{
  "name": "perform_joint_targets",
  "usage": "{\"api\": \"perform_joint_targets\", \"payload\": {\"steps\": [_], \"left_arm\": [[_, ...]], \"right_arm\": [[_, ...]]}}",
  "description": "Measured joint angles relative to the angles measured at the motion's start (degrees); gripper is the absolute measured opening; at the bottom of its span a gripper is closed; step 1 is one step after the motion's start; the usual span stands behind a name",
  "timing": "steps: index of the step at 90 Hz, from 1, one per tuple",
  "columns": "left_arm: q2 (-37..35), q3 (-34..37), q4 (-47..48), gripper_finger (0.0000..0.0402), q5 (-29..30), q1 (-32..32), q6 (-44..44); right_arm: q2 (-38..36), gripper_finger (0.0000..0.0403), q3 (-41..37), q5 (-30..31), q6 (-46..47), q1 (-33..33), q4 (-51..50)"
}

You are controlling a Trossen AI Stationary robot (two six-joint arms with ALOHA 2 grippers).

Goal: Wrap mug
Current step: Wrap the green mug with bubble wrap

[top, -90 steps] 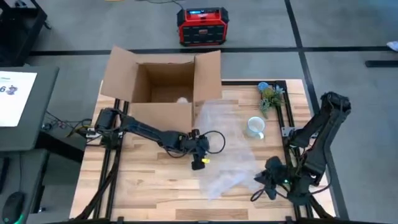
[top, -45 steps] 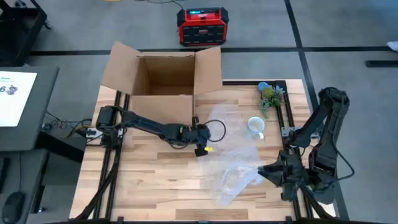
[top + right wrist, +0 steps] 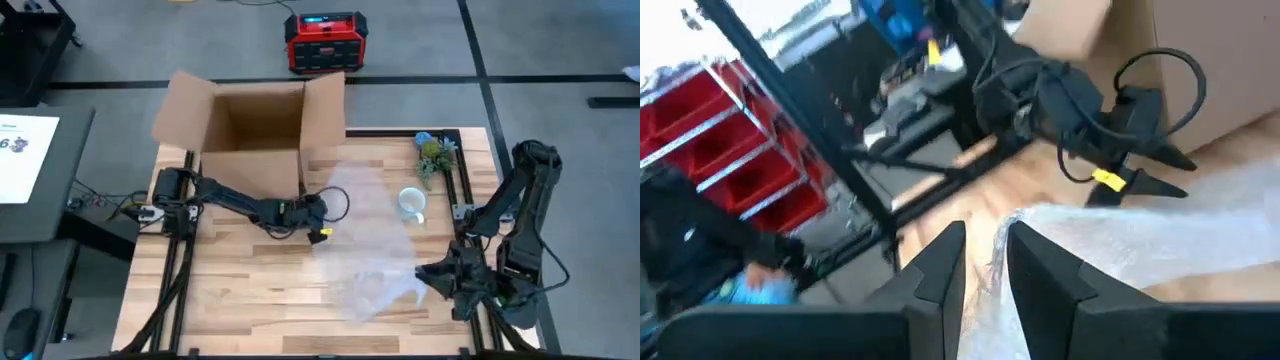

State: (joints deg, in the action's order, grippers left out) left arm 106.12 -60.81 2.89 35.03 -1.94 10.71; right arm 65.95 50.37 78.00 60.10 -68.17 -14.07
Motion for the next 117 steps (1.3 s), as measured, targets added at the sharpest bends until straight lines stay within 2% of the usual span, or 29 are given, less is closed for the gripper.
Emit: {"api": "perform_joint_targets", "payload": {"steps": [9,24,30,44,56,73,85,94,103,117], "left_arm": [[-2.3,-1.64,0.31,0.0162,0.92,-1.56,0.04],[-5.72,-3.03,0.05,0.0162,-2.07,-5.02,-0.34],[-6.11,-3.13,-0.54,0.0162,-6.51,-6.18,-0.25],[-4.65,-3.2,-3.91,0.0162,-24.53,-8.48,-0.36],[0.21,-3.2,-7.07,0.0162,-28.83,-8.99,-1.16],[8.9,-3.2,-13.24,0.0162,-28.54,-7.65,-0.71],[12.06,-3.37,-12.92,0.0162,-21.74,-5.67,2.34],[12.73,-3.38,-11.65,0.0162,-17.07,-4.65,4.71],[12.65,-3.33,-10.46,0.0162,-15.0,-4.08,5.24],[12.34,-3.3,-9.98,0.0162,-12.12,-4.07,4.82]], "right_arm": [[0.0,0.0067,0.0,-0.48,0.34,0.05,-0.05],[0.02,0.0067,0.0,-1.25,1.79,0.12,-0.67],[0.0,0.0067,0.0,-1.25,1.72,0.17,-0.65],[-0.27,0.0067,0.0,-1.31,1.07,1.18,-0.53],[-0.15,0.0067,0.0,-1.96,0.96,2.07,-0.95],[-0.03,0.0067,-0.02,-5.46,1.8,4.66,-0.01],[-0.11,0.0067,-0.02,-6.07,-0.76,6.39,3.8],[-0.11,0.0067,-0.02,-6.41,-5.63,7.42,11.04],[-0.13,0.0067,0.0,-8.49,-13.61,8.21,20.61],[-0.13,0.0067,0.0,-18.83,-27.51,9.49,32.08]]}}
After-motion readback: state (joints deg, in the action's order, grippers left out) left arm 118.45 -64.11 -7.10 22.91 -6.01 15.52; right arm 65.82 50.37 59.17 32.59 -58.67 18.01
